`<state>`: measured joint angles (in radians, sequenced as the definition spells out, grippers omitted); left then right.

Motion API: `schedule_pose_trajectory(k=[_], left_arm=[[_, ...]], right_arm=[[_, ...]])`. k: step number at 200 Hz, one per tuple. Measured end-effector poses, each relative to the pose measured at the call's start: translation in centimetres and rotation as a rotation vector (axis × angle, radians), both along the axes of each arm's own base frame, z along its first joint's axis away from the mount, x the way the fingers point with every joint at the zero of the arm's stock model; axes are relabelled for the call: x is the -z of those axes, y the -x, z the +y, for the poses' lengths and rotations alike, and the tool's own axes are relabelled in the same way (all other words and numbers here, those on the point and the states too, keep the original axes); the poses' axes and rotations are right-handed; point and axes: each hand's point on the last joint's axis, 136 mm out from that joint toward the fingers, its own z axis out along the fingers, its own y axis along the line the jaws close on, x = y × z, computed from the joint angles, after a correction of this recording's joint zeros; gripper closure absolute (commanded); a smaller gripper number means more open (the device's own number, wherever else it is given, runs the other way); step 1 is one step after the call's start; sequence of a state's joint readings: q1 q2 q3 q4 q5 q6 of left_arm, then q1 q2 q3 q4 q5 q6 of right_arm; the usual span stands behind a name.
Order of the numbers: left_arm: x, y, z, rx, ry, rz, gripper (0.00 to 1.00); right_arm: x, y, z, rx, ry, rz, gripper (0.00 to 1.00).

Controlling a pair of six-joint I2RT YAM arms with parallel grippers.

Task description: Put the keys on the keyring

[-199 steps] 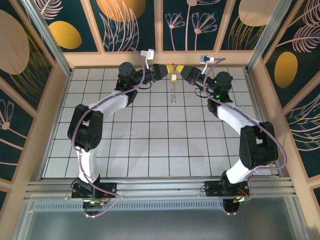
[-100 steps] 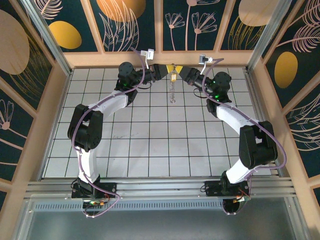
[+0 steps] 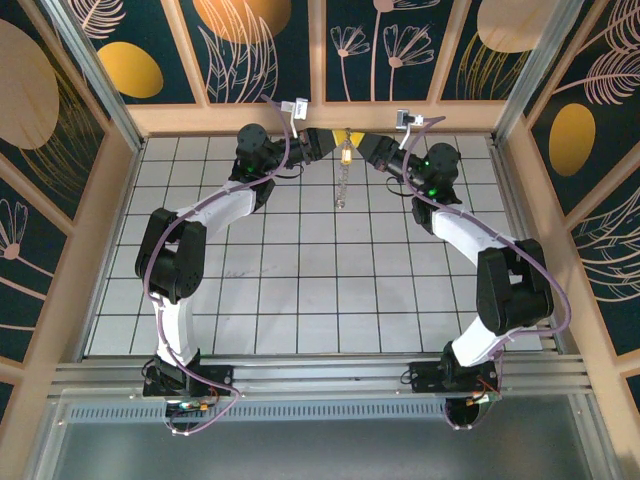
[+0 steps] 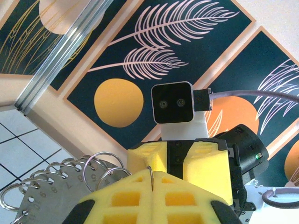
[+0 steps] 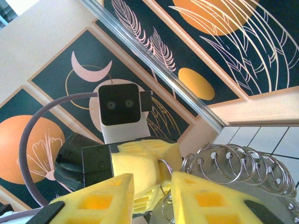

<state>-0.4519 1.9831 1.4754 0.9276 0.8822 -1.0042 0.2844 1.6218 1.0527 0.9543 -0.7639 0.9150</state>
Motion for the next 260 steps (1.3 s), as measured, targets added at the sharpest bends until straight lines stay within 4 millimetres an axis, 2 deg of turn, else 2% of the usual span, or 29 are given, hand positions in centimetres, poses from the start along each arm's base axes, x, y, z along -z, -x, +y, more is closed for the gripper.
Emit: schedule_pose_trajectory(k=[151,171,186,218,239,260], left_arm=[[0.06,0.08,-0.14,0.002,-0.001,0.004,1.00],[0.06,0.08,-0.14,0.003,-0.002,0.003,1.00],[0.05,0.07,-0.14,0.002,-0.001,0.003,1.00],[0.01,0.07,-0.11,0.001,0.000,0.001,1.00],[-0.16,0.15,-0.11,0.002,0.003,-0.011,0.79],[-0.38,0.41,-0.18,0.019,0.000,-0.018,0.71]], right_arm=[[0.89,0.03,0.71,-0.026,0.008,0.021,0.81],[0.86,0.00,0.68,-0.024,0.008,0.020,0.89],[0.87,-0.11,0.52,-0.019,0.006,0.023,1.00],[0.68,-0.12,0.49,-0.031,0.014,0.022,1.00],[0.44,-0.13,0.46,-0.051,0.031,0.011,1.00],[0.22,-0.49,0.12,-0.066,0.046,-0.005,1.00]])
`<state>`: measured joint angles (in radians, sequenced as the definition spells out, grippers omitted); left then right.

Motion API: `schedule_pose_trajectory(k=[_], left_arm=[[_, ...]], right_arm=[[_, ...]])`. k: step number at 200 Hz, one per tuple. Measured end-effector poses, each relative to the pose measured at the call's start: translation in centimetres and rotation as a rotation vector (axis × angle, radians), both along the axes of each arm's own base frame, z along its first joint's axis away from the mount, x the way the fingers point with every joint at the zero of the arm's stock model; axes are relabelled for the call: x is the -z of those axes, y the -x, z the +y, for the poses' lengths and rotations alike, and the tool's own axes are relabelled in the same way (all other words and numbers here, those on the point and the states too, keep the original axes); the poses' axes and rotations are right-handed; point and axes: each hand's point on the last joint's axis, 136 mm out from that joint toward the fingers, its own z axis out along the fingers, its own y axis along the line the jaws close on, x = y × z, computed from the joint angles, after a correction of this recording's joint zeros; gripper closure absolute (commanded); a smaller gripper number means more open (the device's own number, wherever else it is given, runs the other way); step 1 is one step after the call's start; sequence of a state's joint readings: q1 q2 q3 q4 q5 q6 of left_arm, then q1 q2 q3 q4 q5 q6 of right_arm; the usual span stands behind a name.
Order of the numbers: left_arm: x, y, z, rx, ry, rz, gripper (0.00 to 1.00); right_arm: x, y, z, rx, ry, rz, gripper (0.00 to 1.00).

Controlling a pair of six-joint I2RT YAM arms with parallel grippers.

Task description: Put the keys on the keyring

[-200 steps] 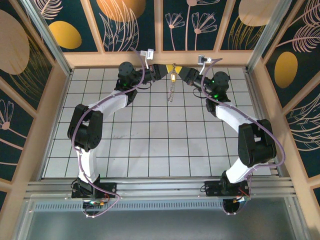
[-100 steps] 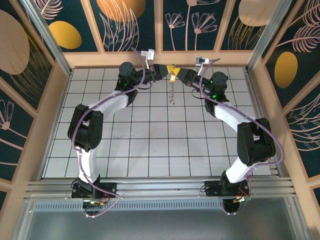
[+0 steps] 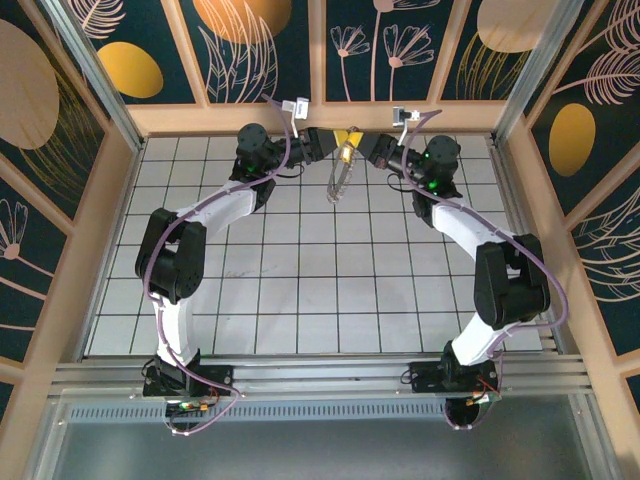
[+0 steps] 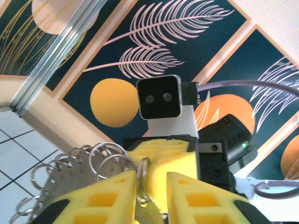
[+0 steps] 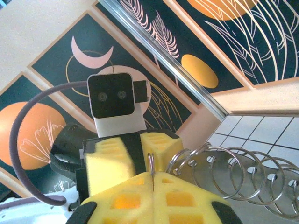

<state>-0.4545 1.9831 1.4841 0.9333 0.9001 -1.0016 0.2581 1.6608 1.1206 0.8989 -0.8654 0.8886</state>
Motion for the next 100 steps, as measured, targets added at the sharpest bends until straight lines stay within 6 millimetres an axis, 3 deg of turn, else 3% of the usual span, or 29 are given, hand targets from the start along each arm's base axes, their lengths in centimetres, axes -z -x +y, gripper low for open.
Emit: schedule_pose_trajectory(k=[55,100], left_arm=[[-0.2,-0.9,0.8,-0.001,-0.054,-0.028,0.68],[-1.1,-1.9,1.9,0.003,-0.126,-0.078,0.67]], right_arm=[[0.2,-0.7,-1.0,-0.079,0.083,-0.048,1.00],[1.6,-1.5,-0.8,-0.181,0.169,-0.060,1.00]])
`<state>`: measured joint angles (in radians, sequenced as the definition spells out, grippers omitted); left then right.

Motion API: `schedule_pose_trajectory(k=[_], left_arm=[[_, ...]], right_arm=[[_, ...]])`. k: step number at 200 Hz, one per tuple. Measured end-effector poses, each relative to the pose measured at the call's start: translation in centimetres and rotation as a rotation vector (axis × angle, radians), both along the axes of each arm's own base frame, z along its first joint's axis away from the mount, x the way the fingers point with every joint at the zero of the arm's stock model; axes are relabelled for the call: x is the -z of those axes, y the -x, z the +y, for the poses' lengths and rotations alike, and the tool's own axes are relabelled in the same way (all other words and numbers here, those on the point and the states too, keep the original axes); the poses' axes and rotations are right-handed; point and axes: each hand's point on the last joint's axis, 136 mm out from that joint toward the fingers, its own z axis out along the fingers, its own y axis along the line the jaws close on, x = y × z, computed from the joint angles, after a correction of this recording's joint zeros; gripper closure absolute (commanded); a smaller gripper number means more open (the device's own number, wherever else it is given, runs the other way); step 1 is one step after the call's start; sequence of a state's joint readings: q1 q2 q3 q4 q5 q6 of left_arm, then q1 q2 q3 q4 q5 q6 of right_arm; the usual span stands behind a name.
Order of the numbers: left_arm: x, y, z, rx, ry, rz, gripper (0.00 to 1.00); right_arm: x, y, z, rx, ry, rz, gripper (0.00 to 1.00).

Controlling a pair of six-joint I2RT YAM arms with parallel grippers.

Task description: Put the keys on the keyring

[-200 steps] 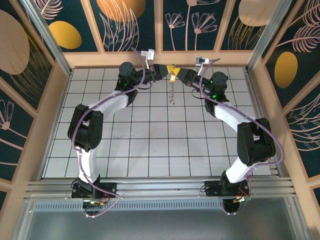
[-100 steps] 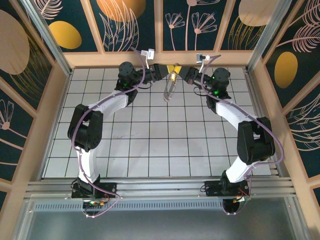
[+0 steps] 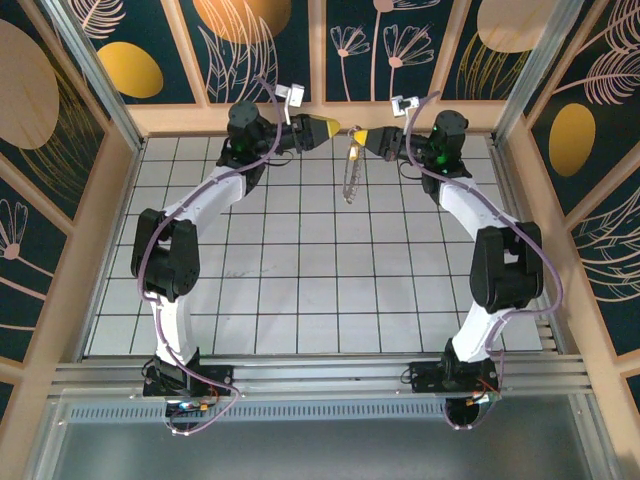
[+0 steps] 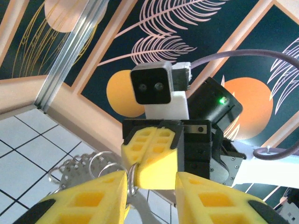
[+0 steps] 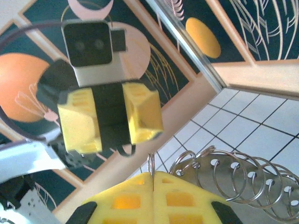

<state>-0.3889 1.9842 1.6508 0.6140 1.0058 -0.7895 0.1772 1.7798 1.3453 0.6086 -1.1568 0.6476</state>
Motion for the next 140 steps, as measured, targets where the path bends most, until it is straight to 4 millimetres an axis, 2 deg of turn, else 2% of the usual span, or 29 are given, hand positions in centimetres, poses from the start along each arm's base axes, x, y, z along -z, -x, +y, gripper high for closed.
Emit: schedule_pose_trajectory(k=[30,53,111,140], left_arm=[[-0.4,0.0,-0.2,0.035,-0.034,-0.026,0.68],[0.4,-0.1,-0.5,0.057,-0.058,-0.015,0.68],[3.5,-0.7,-0.9,0.077,-0.099,0.056,0.69],[3.9,-0.8,-0.9,0.080,-0.101,0.064,0.70]], right_arm=[[1.3,-0.1,0.4,-0.051,0.027,0.028,1.00],[2.0,-0.2,0.5,-0.069,0.036,0.046,1.00],[1.8,-0.2,0.5,-0.075,0.037,0.044,1.00],[1.8,-0.1,0.6,-0.077,0.036,0.045,1.00]])
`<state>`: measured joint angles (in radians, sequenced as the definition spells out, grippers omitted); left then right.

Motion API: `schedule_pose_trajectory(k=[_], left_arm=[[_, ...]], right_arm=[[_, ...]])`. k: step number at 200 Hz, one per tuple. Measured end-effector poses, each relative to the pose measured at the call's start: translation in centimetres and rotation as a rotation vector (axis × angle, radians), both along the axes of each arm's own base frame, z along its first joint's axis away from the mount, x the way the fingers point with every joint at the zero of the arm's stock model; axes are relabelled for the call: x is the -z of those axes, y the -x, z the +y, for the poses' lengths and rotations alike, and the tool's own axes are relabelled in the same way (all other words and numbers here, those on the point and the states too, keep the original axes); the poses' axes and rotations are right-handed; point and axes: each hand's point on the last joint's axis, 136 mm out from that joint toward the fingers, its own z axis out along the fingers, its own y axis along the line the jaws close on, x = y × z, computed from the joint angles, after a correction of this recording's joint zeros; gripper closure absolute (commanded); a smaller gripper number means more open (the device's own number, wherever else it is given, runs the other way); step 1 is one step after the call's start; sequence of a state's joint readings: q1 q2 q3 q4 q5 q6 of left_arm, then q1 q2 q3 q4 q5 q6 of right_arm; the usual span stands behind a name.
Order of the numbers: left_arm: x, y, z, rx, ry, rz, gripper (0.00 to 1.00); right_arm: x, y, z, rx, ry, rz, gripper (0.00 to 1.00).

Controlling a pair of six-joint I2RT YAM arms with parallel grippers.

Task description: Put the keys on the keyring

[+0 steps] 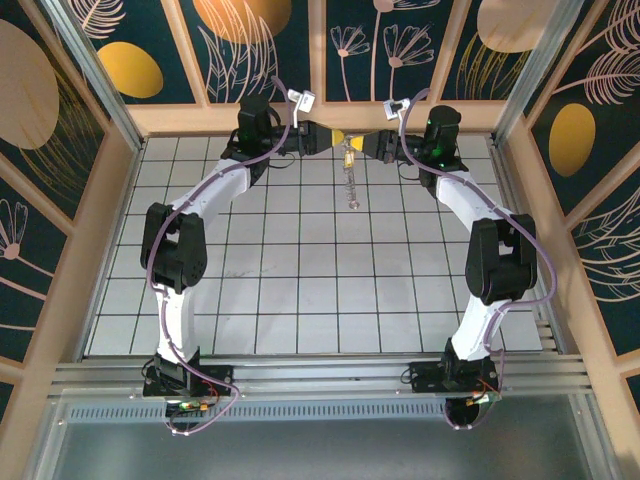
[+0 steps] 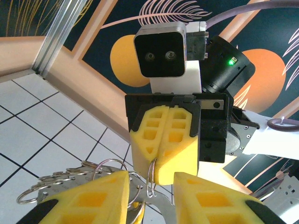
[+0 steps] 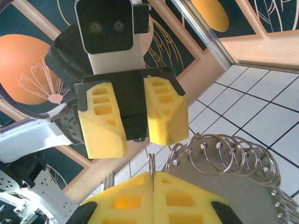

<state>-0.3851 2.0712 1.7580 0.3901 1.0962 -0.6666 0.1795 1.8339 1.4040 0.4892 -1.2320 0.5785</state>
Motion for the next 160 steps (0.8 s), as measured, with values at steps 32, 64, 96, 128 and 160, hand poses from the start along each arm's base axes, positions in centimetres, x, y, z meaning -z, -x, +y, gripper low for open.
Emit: schedule_pose_trajectory(k=[32,64,96,128,160], left_arm=[[-0.21,0.07,-0.09,0.002,0.007,-0.003,0.70],[-0.34,0.17,-0.23,0.005,0.011,-0.004,0.70],[-0.09,0.25,-0.50,0.011,0.009,0.000,0.70],[-0.08,0.61,-0.88,0.023,0.009,0.000,0.71],[0.04,0.71,-0.99,0.025,0.008,0.008,0.77]], right_arm=[[0.00,0.09,0.16,-0.004,0.000,0.003,1.00],[-0.06,0.20,0.36,-0.008,-0.001,0.002,1.00],[-0.03,0.27,0.53,-0.012,-0.001,0.002,1.00],[0.20,0.18,0.67,-0.014,0.000,0.007,1.00],[0.52,0.10,0.87,-0.018,0.001,0.011,1.00]])
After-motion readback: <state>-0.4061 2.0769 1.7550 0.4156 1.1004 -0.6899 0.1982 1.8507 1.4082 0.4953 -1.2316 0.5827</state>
